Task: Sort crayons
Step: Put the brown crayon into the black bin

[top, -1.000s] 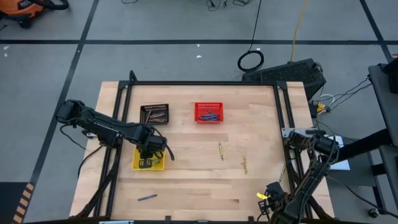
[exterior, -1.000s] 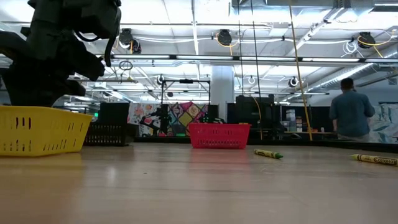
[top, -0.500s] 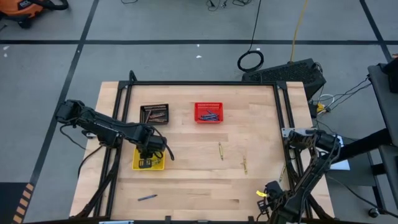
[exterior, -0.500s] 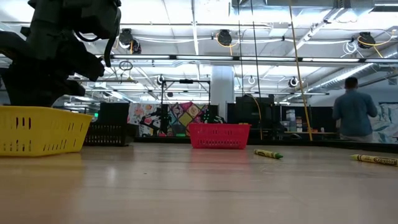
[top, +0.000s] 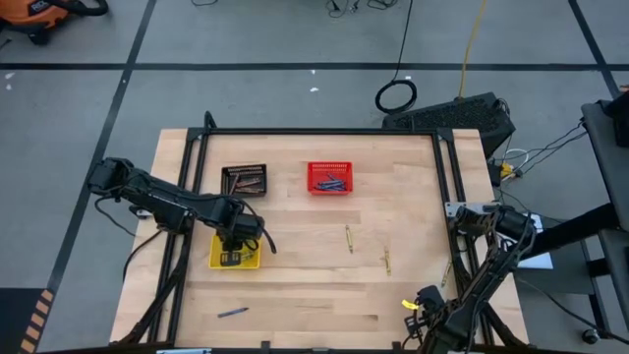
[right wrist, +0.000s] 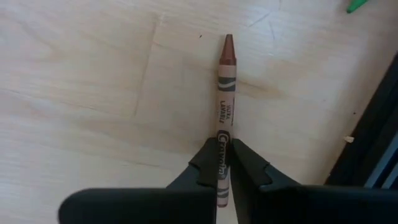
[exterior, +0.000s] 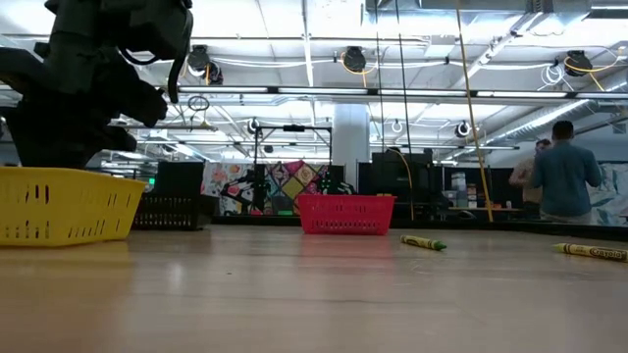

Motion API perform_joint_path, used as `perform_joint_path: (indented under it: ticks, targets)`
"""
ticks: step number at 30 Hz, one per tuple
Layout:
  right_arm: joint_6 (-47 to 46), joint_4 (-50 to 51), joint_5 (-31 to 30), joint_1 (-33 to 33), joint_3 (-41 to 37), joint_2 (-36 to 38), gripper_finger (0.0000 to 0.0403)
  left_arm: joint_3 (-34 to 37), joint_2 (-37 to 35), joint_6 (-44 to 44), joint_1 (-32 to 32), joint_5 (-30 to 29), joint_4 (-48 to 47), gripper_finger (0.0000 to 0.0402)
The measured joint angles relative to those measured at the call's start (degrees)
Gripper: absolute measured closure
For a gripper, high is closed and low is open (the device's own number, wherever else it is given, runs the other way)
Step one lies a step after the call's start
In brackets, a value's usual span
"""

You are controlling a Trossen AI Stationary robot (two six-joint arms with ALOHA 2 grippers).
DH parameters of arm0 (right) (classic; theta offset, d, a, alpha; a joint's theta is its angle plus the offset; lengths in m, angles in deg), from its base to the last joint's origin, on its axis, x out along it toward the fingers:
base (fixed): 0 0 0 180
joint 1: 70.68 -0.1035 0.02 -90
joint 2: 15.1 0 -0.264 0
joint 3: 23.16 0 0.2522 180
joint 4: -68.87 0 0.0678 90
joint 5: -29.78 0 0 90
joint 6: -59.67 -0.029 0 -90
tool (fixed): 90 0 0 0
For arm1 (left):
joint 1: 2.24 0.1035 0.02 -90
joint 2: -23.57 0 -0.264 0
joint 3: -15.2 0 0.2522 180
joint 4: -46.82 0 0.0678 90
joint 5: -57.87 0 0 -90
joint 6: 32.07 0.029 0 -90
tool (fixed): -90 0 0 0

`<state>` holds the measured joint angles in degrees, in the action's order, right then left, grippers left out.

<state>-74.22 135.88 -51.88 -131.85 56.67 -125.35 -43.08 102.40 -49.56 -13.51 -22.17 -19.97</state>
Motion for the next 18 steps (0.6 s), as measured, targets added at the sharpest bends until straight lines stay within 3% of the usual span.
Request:
perform_joint_path:
  ticks: [6,12,18]
  targets:
    - [1.02,1.04,-4.59,-0.08,-0.06,4.26,0.0401,-3.70,0.00,2.28,0.00,1.02,-4.51,0.0326]
    - [3.12,5.29,-17.39,0.31,-0.22,8.79,0.0402,-9.65,-0.04,6.06,0.00,1.00,-8.88,0.0326]
    - [6.14,9.17,-29.78,1.36,-0.17,13.10,0.0402,-15.18,-0.04,14.19,0.04,-2.08,-6.55,0.0326]
